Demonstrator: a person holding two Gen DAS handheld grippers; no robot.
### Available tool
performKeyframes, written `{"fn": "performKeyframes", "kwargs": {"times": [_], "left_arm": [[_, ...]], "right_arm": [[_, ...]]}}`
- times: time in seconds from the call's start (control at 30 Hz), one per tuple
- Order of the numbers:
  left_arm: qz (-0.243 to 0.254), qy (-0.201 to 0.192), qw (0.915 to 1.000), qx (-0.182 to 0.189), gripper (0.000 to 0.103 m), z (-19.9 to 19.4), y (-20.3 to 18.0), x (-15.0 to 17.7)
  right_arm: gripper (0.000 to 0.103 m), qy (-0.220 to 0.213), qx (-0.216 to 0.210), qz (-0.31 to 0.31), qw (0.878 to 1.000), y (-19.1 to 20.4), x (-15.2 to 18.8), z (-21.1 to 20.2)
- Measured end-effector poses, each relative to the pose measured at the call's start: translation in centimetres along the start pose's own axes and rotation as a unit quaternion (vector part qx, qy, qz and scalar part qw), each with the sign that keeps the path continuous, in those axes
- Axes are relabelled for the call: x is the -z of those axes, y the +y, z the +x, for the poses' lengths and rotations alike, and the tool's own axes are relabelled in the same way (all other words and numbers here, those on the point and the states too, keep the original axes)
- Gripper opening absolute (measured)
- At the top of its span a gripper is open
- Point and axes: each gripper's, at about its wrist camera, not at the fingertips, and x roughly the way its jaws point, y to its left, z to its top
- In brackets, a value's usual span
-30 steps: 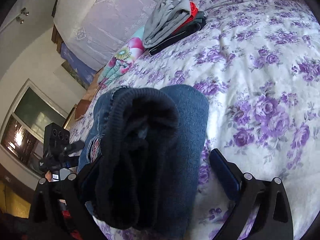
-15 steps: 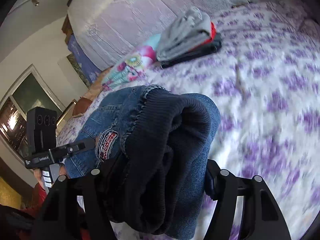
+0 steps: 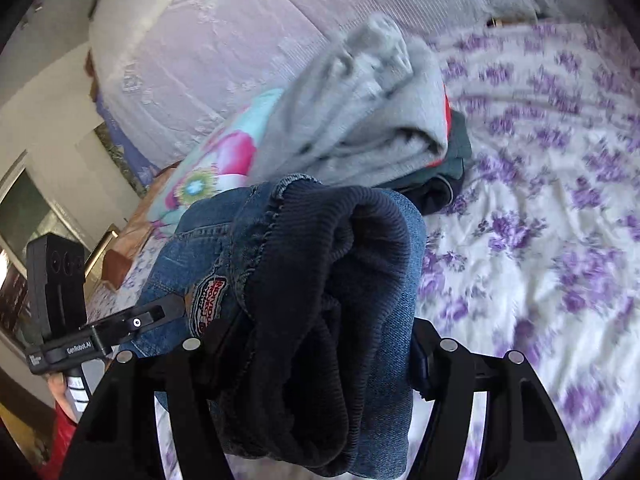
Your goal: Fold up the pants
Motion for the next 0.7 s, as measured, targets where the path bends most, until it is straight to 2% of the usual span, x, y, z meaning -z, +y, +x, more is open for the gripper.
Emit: {"fn": "performKeyframes", "kwargs": {"times": [0.07,0.1,0.13,0.17,0.27,0.33,0.4,0.43,0.47,0.53,0.6,0.63,0.7], "left_arm": [[-0.016,0.012,0.9997,-0.013,0.067,3.0,1.5,-0.4],[-0.02,0.009,0.9995,-0.024,0.074,4.4,2.0,-0.2],[-0.012,-0.006,0.9994,-0.032,0.088,4.9,2.2,-0.1],[0.005,-0.032,0.9982,-0.051,0.094,5.1,2.1,0.2],[0.021,-0.052,0.9964,-0.063,0.099,5.0,1.9,0.6],[0.016,-0.049,0.9966,-0.064,0.099,4.8,2.0,0.7],[0.0,-0.04,0.9978,-0.053,0.099,4.6,2.6,1.1],[-0.009,-0.036,0.9982,-0.048,0.099,4.4,2.9,1.1],[-0.015,-0.035,0.9981,-0.049,0.099,4.0,3.0,1.4],[-0.015,-0.044,0.9963,-0.073,0.099,3.5,2.5,1.6],[0.023,-0.074,0.9874,-0.138,0.099,2.2,0.8,2.2],[0.04,-0.083,0.983,-0.159,0.099,1.9,0.1,2.6],[0.076,-0.106,0.9703,-0.203,0.098,1.0,-1.6,3.9]], "right_arm": [[0.071,0.014,0.013,0.013,1.0,-1.7,-0.4,3.0],[0.074,0.011,0.022,0.01,1.0,-2.3,-0.3,4.2],[0.081,-0.005,0.015,0.01,1.0,-2.8,-0.2,4.6],[0.083,-0.022,-0.001,0.016,1.0,-3.4,0.0,4.8],[0.084,-0.025,-0.02,0.029,0.999,-4.1,0.1,4.9],[0.085,-0.026,-0.022,0.025,0.999,-4.0,0.2,4.7],[0.092,-0.023,-0.018,0.025,0.999,-4.1,0.3,4.4],[0.097,-0.024,-0.004,0.023,0.999,-4.0,0.3,4.2],[0.097,-0.033,0.019,0.011,0.999,-3.5,0.4,3.4],[0.1,-0.063,0.068,-0.027,0.995,-1.8,0.8,1.6],[0.1,-0.116,0.15,-0.084,0.978,0.9,1.7,-0.4],[0.1,-0.139,0.184,-0.112,0.967,2.2,2.2,-1.2],[0.1,-0.16,0.233,-0.14,0.949,3.8,3.3,-1.9]]}}
